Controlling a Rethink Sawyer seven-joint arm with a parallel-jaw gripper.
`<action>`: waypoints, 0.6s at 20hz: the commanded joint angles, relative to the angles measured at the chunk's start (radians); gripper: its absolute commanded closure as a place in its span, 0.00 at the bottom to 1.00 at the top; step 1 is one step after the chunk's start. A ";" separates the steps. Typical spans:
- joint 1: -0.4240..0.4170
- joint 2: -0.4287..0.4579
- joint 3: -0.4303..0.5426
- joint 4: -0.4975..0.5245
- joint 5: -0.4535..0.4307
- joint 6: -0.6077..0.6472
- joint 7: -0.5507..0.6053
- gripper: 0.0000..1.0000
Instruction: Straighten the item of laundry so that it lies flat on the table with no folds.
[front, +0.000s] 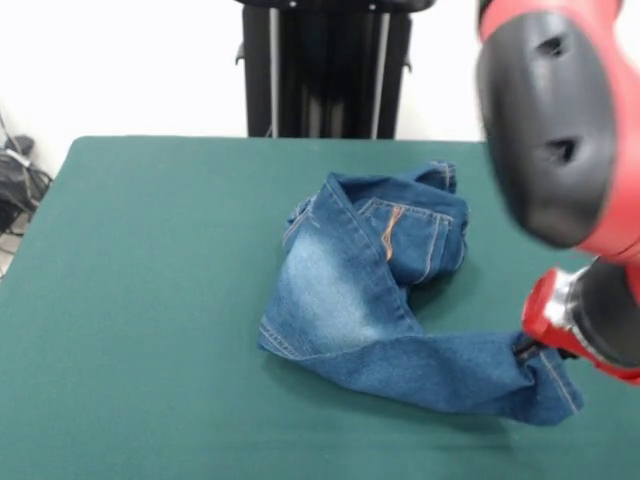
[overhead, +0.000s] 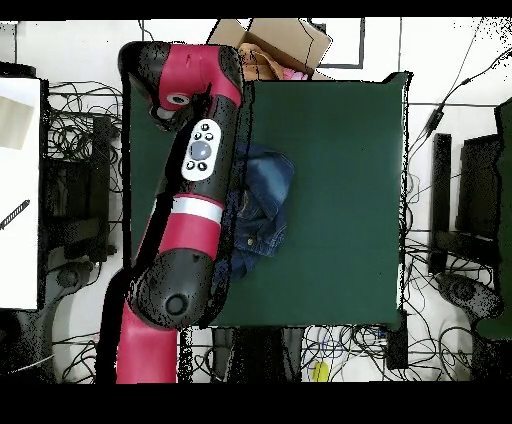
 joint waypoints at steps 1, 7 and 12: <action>-0.081 0.081 0.196 -0.054 0.067 -0.107 -0.230 1.00; -0.131 0.124 0.196 -0.106 0.107 -0.114 -0.261 1.00; -0.182 0.158 0.103 -0.159 0.195 -0.089 -0.302 1.00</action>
